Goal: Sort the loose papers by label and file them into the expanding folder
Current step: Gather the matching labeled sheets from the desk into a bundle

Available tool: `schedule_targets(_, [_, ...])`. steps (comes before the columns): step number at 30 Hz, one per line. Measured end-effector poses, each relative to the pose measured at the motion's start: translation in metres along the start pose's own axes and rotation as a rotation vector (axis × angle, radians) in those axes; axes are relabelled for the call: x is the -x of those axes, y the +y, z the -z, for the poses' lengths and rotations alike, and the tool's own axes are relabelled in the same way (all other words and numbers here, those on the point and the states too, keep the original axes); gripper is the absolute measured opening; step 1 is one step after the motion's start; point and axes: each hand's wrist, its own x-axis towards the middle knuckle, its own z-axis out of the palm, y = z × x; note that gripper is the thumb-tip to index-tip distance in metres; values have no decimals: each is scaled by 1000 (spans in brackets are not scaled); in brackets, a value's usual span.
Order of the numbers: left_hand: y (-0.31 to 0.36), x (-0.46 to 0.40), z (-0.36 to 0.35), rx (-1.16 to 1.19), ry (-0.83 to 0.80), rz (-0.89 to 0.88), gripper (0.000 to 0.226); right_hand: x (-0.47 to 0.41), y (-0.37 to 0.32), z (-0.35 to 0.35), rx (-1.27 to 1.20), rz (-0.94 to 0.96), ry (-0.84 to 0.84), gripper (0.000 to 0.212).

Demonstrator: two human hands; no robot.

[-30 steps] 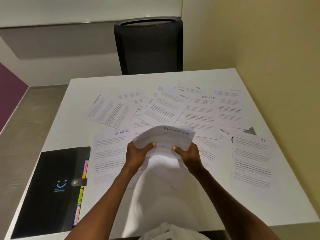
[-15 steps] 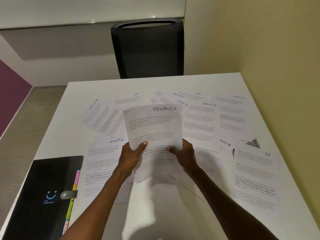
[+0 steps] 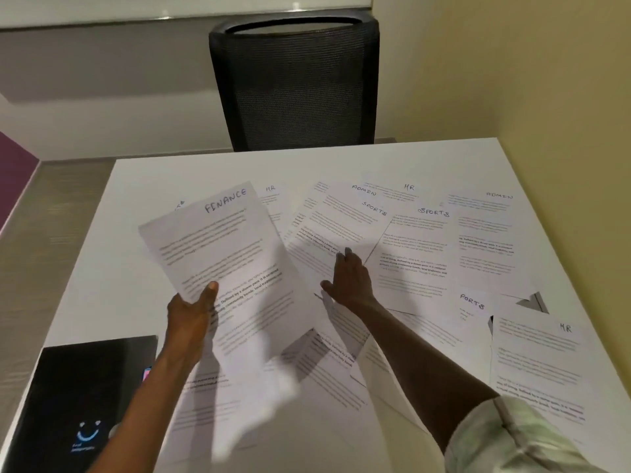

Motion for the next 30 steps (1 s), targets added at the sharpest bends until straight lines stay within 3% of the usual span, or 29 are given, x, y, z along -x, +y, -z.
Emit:
schedule_targets(3, [10, -20, 12, 34, 40, 7, 11, -27, -8, -9, 97, 3, 35, 93])
schedule_targets(7, [22, -39, 14, 82, 71, 15, 10, -58, -10, -17, 180, -62, -84, 105])
schedule_targets(12, [20, -53, 2, 111, 127, 44, 17, -67, -4, -16, 247, -42, -14, 79])
schedule_targets(19, [14, -49, 3, 112, 116, 113, 82, -69, -2, -12, 309, -12, 26, 48])
schedule_targets(20, [13, -48, 5, 122, 119, 110, 80, -68, -2, -12, 313, 4, 45, 41])
schedule_targets(22, [14, -45, 8, 125, 147, 106, 48, -65, 2, -9, 315, 55, 98, 27])
schedule_targets(24, [13, -42, 11, 155, 157, 119, 31, -62, 11, -6, 273, 104, 163, 14])
schedule_targets(25, [15, -39, 13, 164, 164, 127, 29, -61, 17, -6, 262, 127, 197, 9])
schedule_targets(27, [13, -40, 19, 179, 179, 113, 31, -57, 26, -5, 218, 143, 246, 18])
schedule_targets(30, [14, -39, 24, 189, 186, 91, 51, -52, 29, -6, 108, 129, 235, 23])
